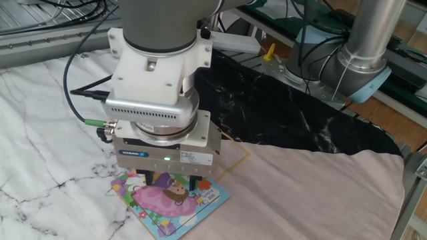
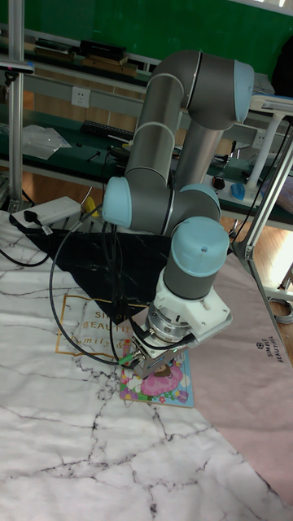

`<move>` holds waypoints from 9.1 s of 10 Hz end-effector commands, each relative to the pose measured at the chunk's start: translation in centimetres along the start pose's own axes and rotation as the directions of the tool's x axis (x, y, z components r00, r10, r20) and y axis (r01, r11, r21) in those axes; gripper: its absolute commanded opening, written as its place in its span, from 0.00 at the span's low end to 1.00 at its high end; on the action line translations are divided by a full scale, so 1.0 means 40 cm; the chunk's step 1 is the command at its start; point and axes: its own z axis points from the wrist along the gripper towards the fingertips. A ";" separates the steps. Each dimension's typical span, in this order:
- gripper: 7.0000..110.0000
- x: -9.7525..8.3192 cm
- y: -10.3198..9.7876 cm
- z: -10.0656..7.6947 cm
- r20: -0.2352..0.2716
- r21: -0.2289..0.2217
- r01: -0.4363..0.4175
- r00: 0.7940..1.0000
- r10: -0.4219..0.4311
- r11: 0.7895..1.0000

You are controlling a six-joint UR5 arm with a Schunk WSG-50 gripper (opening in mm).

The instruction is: Assemble one piece of a puzzle

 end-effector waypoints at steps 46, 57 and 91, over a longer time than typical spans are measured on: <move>0.57 -0.011 -0.038 -0.002 0.046 -0.039 -0.064 0.997 0.066 0.997; 0.57 -0.015 -0.023 0.004 0.050 -0.053 -0.080 0.995 0.083 0.995; 0.36 0.064 -0.137 -0.136 0.245 0.021 -0.362 0.906 0.346 0.932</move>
